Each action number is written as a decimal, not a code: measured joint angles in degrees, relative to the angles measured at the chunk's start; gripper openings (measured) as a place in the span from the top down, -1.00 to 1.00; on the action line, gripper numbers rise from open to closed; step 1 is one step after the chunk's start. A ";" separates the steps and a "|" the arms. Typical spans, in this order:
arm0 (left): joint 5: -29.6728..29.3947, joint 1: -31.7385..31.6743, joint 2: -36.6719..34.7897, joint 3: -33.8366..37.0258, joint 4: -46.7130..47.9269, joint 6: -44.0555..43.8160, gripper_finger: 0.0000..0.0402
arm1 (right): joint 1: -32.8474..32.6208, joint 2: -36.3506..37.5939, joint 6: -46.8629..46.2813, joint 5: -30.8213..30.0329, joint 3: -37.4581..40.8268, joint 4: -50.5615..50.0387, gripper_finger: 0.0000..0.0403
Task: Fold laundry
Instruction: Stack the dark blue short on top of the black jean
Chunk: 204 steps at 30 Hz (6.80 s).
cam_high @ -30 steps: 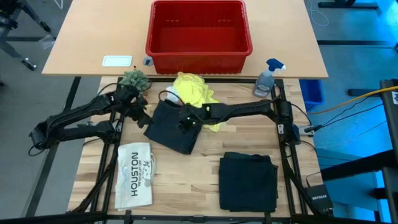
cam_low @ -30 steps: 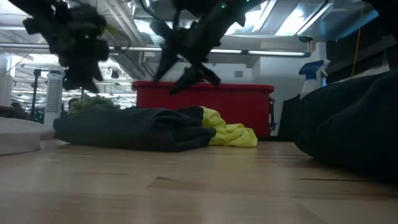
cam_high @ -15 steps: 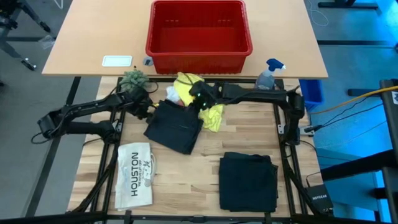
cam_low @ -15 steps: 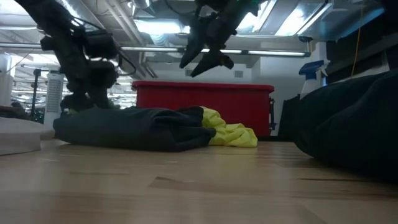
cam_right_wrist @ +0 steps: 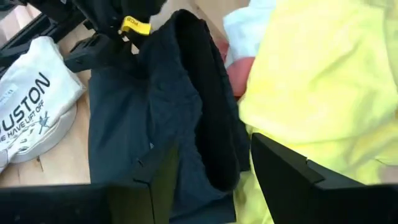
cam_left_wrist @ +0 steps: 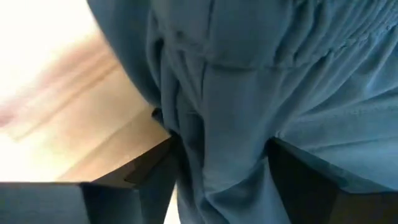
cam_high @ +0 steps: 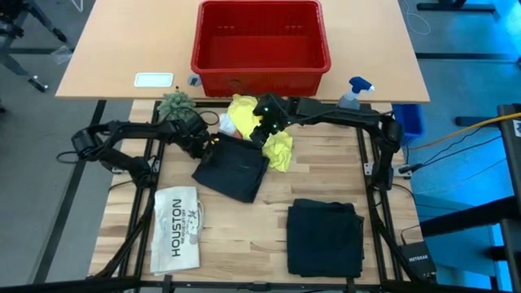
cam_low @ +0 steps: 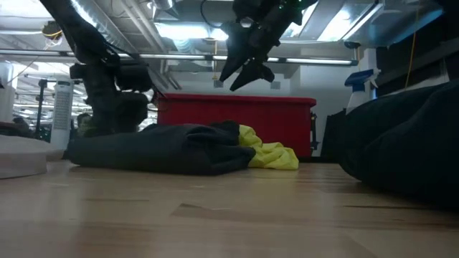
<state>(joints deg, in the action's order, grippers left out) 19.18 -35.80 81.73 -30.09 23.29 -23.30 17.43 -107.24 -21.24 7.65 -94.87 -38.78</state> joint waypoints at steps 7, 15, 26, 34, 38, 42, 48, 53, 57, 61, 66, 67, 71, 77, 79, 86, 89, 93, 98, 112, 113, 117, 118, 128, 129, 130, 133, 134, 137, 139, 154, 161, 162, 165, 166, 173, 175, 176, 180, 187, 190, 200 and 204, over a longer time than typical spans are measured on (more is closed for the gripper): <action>10.36 0.29 1.29 1.03 -3.08 -0.82 0.84 | -1.39 2.52 -3.26 1.41 0.02 1.98 0.03; 20.19 1.94 -2.23 1.15 -2.99 4.33 0.97 | -8.84 6.50 -13.60 -11.18 0.02 5.04 0.03; 29.91 2.10 -18.04 1.05 -4.00 2.25 0.98 | -15.49 6.99 -22.42 -23.12 0.02 6.03 0.03; 32.11 2.08 -24.62 0.94 -6.40 -2.26 0.99 | -15.54 7.43 -22.80 -23.58 0.01 10.69 0.03; 32.67 2.08 -26.42 0.94 -7.54 -3.67 0.99 | -15.54 7.43 -22.42 -23.16 0.00 11.93 0.03; 35.05 2.10 -27.62 0.92 -13.35 -8.05 0.99 | -15.54 7.69 -22.42 -23.16 0.02 12.54 0.03; 37.44 2.17 -28.77 0.85 -22.98 -15.28 0.99 | -15.54 9.79 -21.83 -23.67 0.02 14.97 0.03; 38.32 2.20 -28.89 0.83 -32.92 -22.39 0.99 | -15.54 12.23 -20.40 -25.19 0.02 17.32 0.03; 38.48 2.72 -28.87 0.82 -42.84 -28.91 0.99 | -15.54 13.50 -19.58 -26.07 0.00 18.25 0.03; 37.26 3.85 -28.80 0.72 -50.60 -34.68 0.99 | -15.54 14.53 -19.23 -26.66 0.02 18.70 0.03; 33.50 6.51 -27.83 -2.01 -52.86 -35.82 0.99 | -15.54 16.24 -18.60 -27.18 0.02 20.86 0.03; 32.63 7.29 -27.29 -2.94 -52.86 -35.33 0.99 | -15.54 16.38 -18.15 -27.07 0.02 21.67 0.03; 27.89 11.35 -23.03 -8.14 -52.93 -32.63 0.99 | -15.54 17.31 -17.21 -25.95 0.02 25.15 0.03; 19.66 17.00 -11.66 -20.02 -53.48 -27.20 0.99 | -15.54 19.10 -15.80 -21.74 0.02 29.24 0.03; 18.40 18.32 -7.28 -24.69 -54.67 -25.60 0.99 | -15.55 20.18 -15.79 -20.63 0.02 30.94 0.03; 13.42 25.12 7.34 -36.44 -60.47 -24.91 0.99 | -15.61 26.43 -15.76 -18.43 -0.02 32.07 0.03; 11.13 28.73 12.56 -40.04 -65.65 -26.64 0.99 | -15.58 28.78 -15.76 -17.03 -0.02 30.98 0.03; 4.82 33.86 19.00 -44.42 -70.65 -26.65 0.99 | -15.54 31.62 -14.56 -17.50 -0.02 29.73 0.03; -0.97 38.81 25.35 -51.88 -74.22 -22.71 0.99 | -15.54 33.47 -14.29 -18.74 -0.02 29.43 0.03; -6.62 46.16 44.26 -69.10 -80.77 -17.44 1.00 | -15.54 33.68 -14.51 -19.13 0.00 27.84 0.03; -7.02 45.85 45.65 -71.04 -80.69 -18.30 1.00 | -15.54 33.68 -14.51 -19.14 0.00 27.85 0.03; -5.48 46.63 50.59 -77.44 -81.51 -20.90 1.00 | -15.54 33.68 -14.61 -19.70 0.00 27.84 0.03; -5.09 47.64 51.41 -77.88 -81.96 -21.04 1.00 | -15.54 33.68 -14.64 -19.69 0.00 27.85 0.03; -3.62 49.72 53.64 -79.39 -80.28 -19.51 1.00 | -15.54 33.59 -14.69 -20.10 0.02 25.24 0.03; -2.77 49.08 53.64 -80.32 -80.28 -19.87 1.00 | -15.54 33.59 -14.69 -20.13 0.04 25.72 0.03; -1.96 48.35 53.64 -81.24 -80.16 -20.02 1.00 | -15.54 33.61 -14.70 -20.17 0.04 26.04 0.03; -0.90 46.08 53.62 -84.13 -77.54 -18.95 1.00 | -15.54 33.61 -14.84 -20.16 0.04 27.62 0.03; -0.26 45.37 53.62 -85.10 -76.55 -18.27 1.00 | -15.54 33.59 -14.91 -20.14 0.04 28.37 0.03; 1.25 43.72 53.62 -87.38 -73.79 -16.96 1.00 | -15.54 33.65 -14.93 -20.14 0.02 29.56 0.03; 2.26 43.29 53.57 -87.69 -73.41 -16.36 1.00 | -15.54 33.65 -14.93 -20.14 0.02 29.50 0.03; 2.32 55.50 61.18 -76.23 -75.93 -23.37 1.00 | -17.73 33.26 -14.47 -20.23 0.02 17.39 0.03; 4.15 54.11 54.86 -68.49 -61.00 -17.45 1.00 | -22.10 33.22 -17.55 -25.61 0.02 7.72 0.03; 4.14 53.66 54.27 -67.75 -58.07 -15.72 1.00 | -22.88 33.22 -18.40 -26.33 0.02 6.05 0.03; 4.45 52.42 52.74 -65.64 -50.06 -11.59 1.00 | -25.88 33.22 -22.11 -29.32 0.02 0.19 0.03; 4.44 51.93 52.42 -64.88 -48.27 -10.59 1.00 | -26.92 33.22 -23.57 -30.64 0.02 -1.89 0.03; 4.87 48.09 48.02 -58.47 -44.93 -9.51 1.00 | -38.22 32.76 -35.98 -35.68 0.02 -15.70 0.03; 4.81 46.67 46.49 -58.18 -43.73 -9.03 1.00 | -42.13 32.15 -39.93 -37.28 0.00 -19.32 0.03; 4.70 46.08 45.85 -58.25 -43.22 -8.59 1.00 | -44.06 31.61 -42.45 -37.72 0.00 -21.31 0.03; 5.97 44.88 45.48 -58.25 -41.48 -8.02 1.00 | -49.88 28.26 -53.32 -34.89 0.00 -28.53 0.03; 6.08 44.94 45.62 -58.21 -40.27 -7.48 1.00 | -56.89 20.13 -66.78 -26.16 0.00 -33.07 0.03; 6.16 44.79 45.62 -58.21 -40.13 -7.52 1.00 | -59.52 17.67 -71.03 -23.66 0.00 -32.68 0.03; 7.84 44.79 45.62 -58.21 -40.12 -8.44 1.00 | -62.55 9.54 -79.92 -16.28 0.00 -38.31 0.03; 9.64 44.79 45.31 -58.21 -40.48 -10.48 0.93 | -62.42 7.03 -80.08 -14.92 0.00 -39.41 0.03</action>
<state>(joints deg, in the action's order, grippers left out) 28.82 8.99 127.04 -88.29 -17.19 -33.78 -44.99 -100.20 -101.32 -7.27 -94.87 -78.19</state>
